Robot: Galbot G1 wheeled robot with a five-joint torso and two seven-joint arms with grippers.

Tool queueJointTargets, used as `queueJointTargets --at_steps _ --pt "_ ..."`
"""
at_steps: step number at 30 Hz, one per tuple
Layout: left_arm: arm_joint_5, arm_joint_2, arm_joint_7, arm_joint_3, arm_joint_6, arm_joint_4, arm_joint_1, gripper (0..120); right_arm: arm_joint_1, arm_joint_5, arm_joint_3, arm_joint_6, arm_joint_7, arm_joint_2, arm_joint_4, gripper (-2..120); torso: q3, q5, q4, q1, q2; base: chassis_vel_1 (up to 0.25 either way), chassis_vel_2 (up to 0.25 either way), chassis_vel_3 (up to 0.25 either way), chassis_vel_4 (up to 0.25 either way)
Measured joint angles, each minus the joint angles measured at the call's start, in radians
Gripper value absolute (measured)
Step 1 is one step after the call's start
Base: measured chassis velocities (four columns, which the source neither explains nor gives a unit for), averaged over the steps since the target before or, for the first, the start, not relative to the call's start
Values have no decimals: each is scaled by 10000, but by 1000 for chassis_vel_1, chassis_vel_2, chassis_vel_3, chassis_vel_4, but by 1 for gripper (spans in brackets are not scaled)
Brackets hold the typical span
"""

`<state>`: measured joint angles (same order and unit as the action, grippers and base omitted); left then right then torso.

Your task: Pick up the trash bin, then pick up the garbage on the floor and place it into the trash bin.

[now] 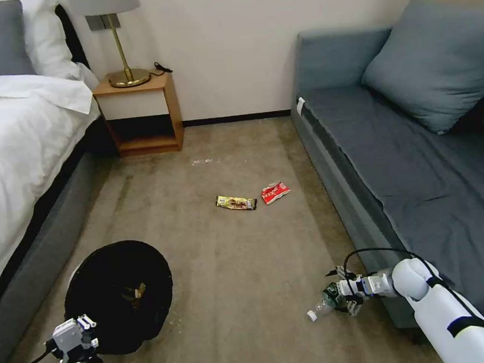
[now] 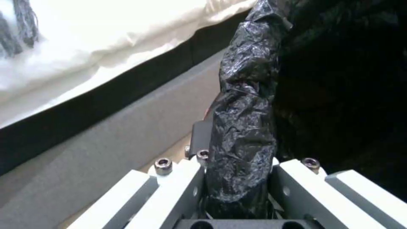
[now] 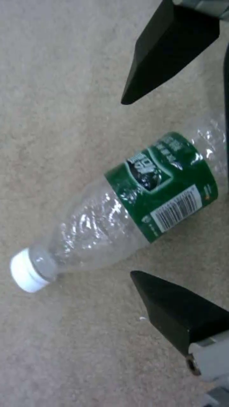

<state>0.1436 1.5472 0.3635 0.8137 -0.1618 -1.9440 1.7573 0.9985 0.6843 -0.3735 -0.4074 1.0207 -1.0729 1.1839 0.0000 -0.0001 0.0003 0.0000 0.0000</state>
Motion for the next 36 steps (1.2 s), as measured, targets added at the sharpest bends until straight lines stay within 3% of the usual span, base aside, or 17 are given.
queueJointTargets --at_steps 14,19,22,27,32,36 --pt "-52 390 -84 10 -260 -182 153 3 -1041 653 162 -440 -144 -370 -1779 96 0 5 1 0 0 0 0 0 0" --pt "-48 410 -94 33 -234 -267 167 3 -1154 654 198 -482 -145 -377 -1915 83 -1 6 -2 0 0 0 0 0 0" --pt "-65 479 -120 31 -215 -300 203 3 -1194 621 210 -650 -188 -420 -2033 65 -1 -2 -1 0 0 0 0 0 0" --pt "-103 501 -141 29 -209 -334 246 3 -1141 558 209 -733 -215 -447 -2001 54 -1 -2 0 0 0 0 0 0 0" --pt "-160 516 -177 13 -205 -463 381 3 -851 218 164 -749 -144 -438 -1627 30 0 3 -3 1 0 0 0 0 0" --pt "-166 531 -200 -6 -203 -543 440 3 -750 76 123 -735 -110 -419 -1468 25 0 3 -3 1 0 0 0 0 0"
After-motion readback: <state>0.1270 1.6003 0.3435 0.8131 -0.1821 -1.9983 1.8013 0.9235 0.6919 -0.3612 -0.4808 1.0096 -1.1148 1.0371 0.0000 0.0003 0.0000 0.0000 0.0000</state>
